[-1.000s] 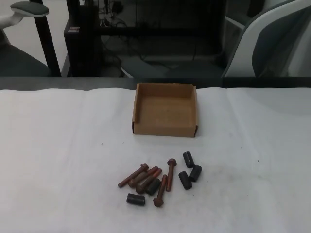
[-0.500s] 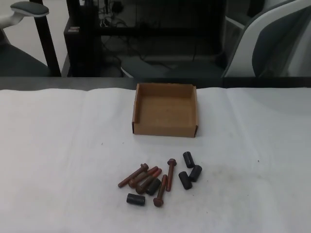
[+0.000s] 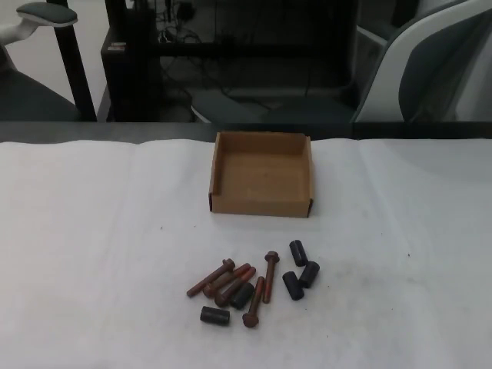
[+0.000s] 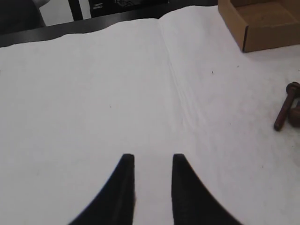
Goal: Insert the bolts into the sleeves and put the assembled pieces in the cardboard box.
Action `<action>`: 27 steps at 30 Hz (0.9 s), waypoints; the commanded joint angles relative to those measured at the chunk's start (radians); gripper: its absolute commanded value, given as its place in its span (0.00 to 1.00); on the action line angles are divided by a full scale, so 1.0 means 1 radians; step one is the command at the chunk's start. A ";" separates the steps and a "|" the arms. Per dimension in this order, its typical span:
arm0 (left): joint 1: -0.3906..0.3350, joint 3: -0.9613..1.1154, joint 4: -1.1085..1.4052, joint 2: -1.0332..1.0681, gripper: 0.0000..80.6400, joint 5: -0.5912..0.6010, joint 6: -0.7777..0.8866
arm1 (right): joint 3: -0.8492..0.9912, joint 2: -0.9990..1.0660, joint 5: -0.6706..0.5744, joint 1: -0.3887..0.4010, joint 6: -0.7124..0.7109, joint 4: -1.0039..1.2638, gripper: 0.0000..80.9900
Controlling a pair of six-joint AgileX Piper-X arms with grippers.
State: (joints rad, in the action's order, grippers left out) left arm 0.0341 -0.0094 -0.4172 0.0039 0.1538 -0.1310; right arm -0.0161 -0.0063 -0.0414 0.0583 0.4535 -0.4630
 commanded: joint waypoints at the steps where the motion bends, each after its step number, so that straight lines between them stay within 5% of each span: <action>1: 0.002 0.009 0.027 -0.004 0.36 0.007 0.114 | 0.016 0.006 -0.078 0.003 -0.012 0.011 0.00; 13: 0.002 0.009 0.047 -0.004 0.36 0.096 0.396 | 0.115 0.033 -0.175 0.003 -0.019 0.005 0.00; 27: 0.002 0.009 0.047 -0.004 0.36 0.190 0.397 | 0.356 0.464 -0.350 0.026 -0.136 0.012 0.00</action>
State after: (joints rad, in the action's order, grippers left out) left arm 0.0341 -0.0094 -0.3810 0.0039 0.3181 0.2613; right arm 0.2863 0.3805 -0.3498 0.0703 0.3381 -0.4579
